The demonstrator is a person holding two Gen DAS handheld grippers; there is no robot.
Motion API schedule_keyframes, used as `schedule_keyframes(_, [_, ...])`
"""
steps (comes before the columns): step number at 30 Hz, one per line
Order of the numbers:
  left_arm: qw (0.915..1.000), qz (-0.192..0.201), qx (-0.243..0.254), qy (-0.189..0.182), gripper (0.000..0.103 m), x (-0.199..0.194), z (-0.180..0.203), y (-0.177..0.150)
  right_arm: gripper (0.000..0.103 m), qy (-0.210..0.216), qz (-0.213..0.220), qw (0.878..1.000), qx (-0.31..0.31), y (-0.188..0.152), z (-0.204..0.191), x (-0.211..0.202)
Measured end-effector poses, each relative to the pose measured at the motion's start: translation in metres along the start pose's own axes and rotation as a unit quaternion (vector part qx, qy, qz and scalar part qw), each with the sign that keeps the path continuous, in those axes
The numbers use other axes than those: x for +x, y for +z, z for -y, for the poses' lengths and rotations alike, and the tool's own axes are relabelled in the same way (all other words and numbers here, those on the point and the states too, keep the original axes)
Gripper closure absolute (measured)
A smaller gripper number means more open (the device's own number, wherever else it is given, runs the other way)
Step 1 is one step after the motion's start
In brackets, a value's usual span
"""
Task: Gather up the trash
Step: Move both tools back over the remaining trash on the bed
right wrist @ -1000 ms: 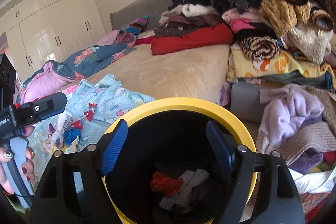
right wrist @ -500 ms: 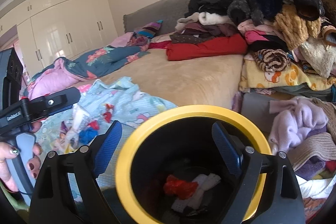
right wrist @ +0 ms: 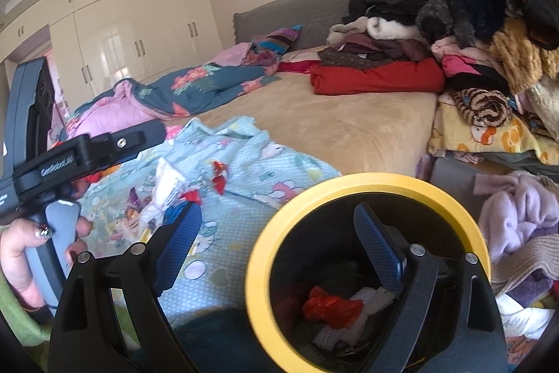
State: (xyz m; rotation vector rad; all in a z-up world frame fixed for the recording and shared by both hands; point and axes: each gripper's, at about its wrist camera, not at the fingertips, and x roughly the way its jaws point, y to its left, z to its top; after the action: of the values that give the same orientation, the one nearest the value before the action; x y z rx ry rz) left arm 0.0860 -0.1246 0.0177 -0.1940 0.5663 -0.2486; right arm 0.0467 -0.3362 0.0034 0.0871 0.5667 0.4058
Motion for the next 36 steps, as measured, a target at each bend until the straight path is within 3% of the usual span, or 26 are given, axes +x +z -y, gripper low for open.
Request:
schedule_keyframes(23, [0.9962, 0.018, -0.068, 0.052, 0.011, -0.016, -0.075, 0.008, 0.014, 0.072, -0.061, 0.993, -0.072, -0.008, -0.078, 0.044])
schedule_keyframes(36, [0.9909, 0.01, -0.105, 0.083, 0.011, -0.021, -0.124, 0.001, 0.014, 0.087, -0.105, 0.986, -0.095, -0.014, -0.11, 0.083])
